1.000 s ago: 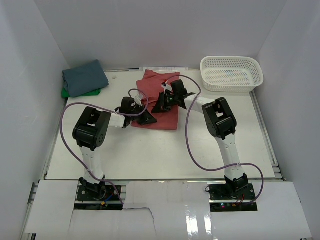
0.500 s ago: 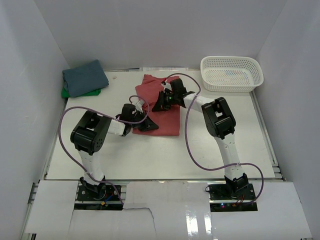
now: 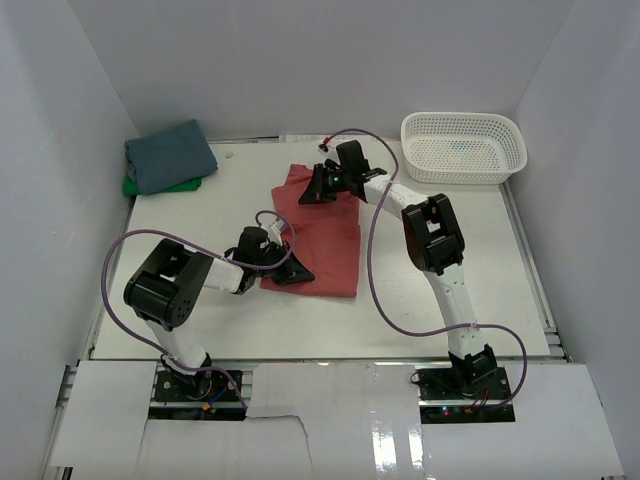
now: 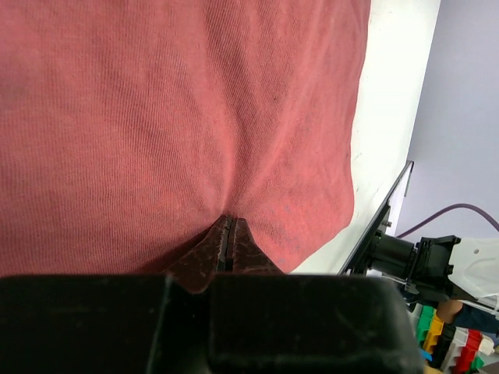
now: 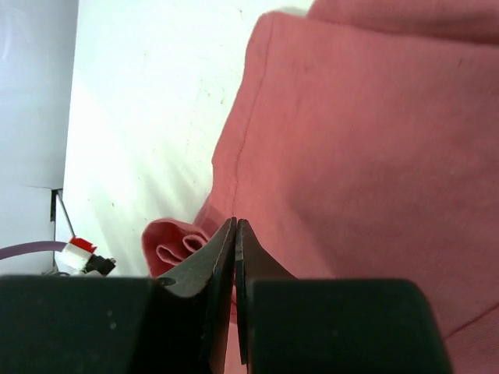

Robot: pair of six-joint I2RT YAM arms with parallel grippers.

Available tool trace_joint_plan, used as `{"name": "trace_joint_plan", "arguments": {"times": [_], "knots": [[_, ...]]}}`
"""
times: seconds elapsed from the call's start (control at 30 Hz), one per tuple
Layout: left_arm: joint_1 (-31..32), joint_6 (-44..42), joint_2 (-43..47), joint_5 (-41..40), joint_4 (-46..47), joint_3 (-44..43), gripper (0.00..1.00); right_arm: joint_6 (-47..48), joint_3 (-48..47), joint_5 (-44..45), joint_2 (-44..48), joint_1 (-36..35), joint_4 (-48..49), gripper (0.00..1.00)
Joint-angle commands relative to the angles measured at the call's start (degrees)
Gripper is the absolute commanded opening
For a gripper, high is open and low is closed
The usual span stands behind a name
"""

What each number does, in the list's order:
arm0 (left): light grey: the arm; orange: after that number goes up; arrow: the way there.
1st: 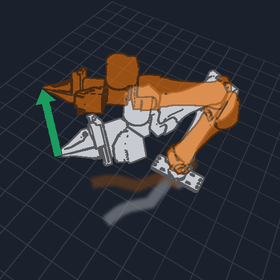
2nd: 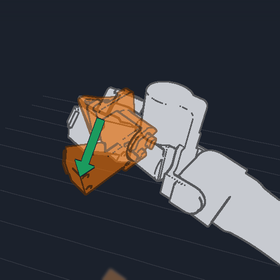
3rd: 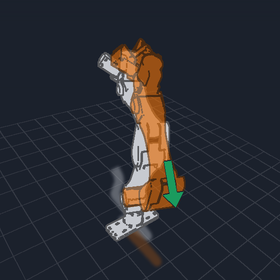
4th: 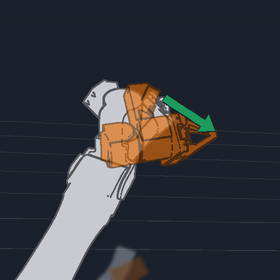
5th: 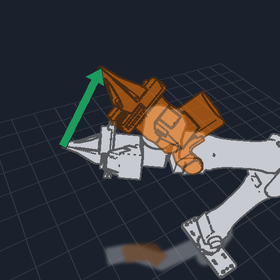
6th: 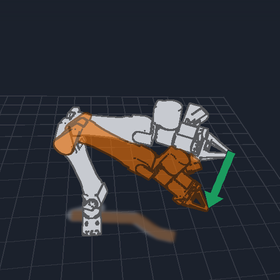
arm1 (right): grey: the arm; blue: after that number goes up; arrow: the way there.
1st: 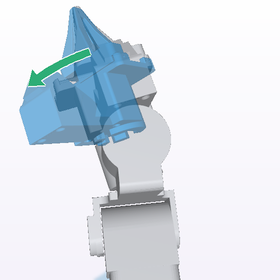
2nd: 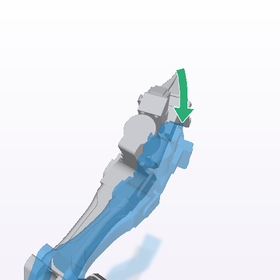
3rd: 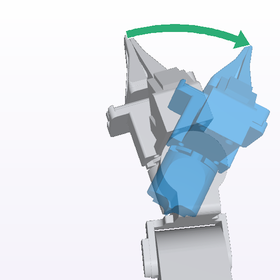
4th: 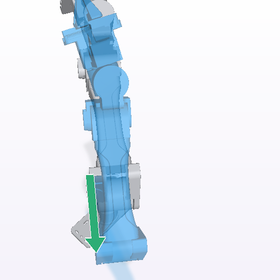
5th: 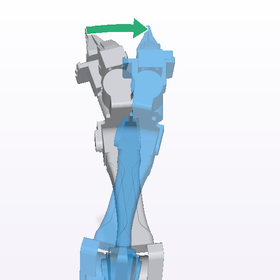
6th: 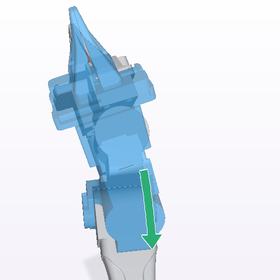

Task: Fold and stack the t-shirts
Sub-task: Fold the folded rectangular tshirt in 1/3 of the way

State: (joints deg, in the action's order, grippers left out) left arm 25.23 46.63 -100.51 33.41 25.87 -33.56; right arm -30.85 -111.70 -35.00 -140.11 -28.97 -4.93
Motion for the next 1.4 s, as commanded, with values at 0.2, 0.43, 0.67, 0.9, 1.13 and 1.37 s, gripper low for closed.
{"name": "trace_joint_plan", "arguments": {"times": [0.2,0.43,0.67,0.9,1.13,1.37], "knots": [[0.61,-1.02,0.49,-2.29,-4.86,0.52,0.00,0.44,11.22,-2.52,11.60,-0.21,0.62,0.08],[0.69,-1.02,0.40,-3.00,-4.86,-0.01,0.00,-0.61,26.08,-4.02,20.67,-1.61,6.68,0.08],[0.87,-0.93,0.40,-3.26,-4.86,0.16,0.00,-0.35,32.68,-3.93,23.57,-4.25,8.62,0.08],[0.87,-0.84,0.93,-3.26,-4.95,0.25,0.00,-0.97,32.08,-3.93,20.85,-5.74,10.20,0.08],[0.87,-0.84,1.11,-3.26,-4.95,0.43,0.00,-1.58,27.68,-4.02,16.72,-5.92,10.20,0.08],[0.87,-0.84,1.19,-3.09,-4.95,0.51,0.00,-2.63,22.23,-3.76,11.71,-6.45,10.03,0.08]]}}
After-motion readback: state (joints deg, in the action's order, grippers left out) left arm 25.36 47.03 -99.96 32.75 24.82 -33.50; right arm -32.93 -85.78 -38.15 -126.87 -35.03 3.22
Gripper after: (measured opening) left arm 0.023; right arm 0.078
